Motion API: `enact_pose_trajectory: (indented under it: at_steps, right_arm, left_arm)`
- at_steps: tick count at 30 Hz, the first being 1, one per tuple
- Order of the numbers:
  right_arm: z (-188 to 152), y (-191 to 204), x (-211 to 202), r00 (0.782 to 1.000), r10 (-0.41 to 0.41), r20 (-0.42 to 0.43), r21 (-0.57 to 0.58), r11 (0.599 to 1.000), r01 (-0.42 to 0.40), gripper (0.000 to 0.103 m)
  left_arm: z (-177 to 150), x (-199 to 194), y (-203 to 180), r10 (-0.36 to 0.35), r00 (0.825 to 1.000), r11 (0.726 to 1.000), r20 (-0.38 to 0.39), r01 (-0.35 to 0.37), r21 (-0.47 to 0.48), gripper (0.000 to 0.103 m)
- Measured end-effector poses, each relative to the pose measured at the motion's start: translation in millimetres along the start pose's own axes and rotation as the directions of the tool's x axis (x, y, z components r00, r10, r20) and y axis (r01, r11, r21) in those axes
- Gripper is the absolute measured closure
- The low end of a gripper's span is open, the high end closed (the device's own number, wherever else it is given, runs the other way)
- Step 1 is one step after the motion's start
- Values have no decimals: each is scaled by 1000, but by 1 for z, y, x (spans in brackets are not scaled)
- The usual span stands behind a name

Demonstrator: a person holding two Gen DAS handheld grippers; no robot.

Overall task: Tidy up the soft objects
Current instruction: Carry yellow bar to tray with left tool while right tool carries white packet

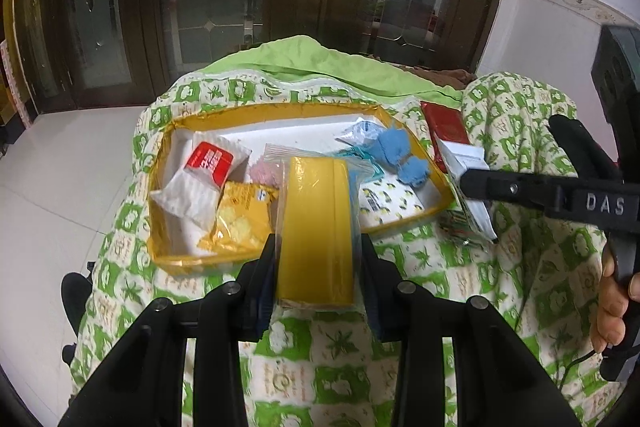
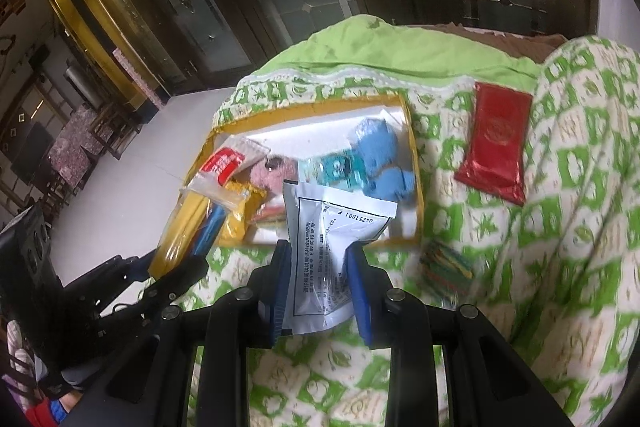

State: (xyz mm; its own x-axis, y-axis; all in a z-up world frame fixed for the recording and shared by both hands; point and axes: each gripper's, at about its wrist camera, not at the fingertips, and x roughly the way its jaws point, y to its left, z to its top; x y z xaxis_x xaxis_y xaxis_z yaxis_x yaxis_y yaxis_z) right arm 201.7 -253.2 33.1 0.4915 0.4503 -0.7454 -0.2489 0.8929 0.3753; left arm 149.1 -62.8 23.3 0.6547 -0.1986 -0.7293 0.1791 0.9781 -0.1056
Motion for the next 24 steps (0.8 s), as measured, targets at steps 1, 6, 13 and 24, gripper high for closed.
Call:
enact_pose_trajectory:
  at_steps: [1, 6, 13, 24]
  right_arm:
    - [6, 1, 4, 1000, 2, -1, 3, 1000, -2, 73]
    - [26, 3, 19, 1000, 6, -3, 15, 1000, -6, 73]
    - [43, -1, 42, 1000, 7, -25, 36, 999, -7, 73]
    - [63, -5, 68, 999, 4, -32, 49, 999, -3, 73]
  left_arm:
    - [2, 2, 0, 3, 1000, 1000, -1, -3, 3, 67]
    - [10, 14, 5, 13, 1000, 1000, -11, -12, 17, 67]
    - [22, 33, 13, 16, 1000, 1000, -22, -15, 15, 67]
    - [49, 51, 29, 18, 1000, 1000, -15, -18, -7, 67]
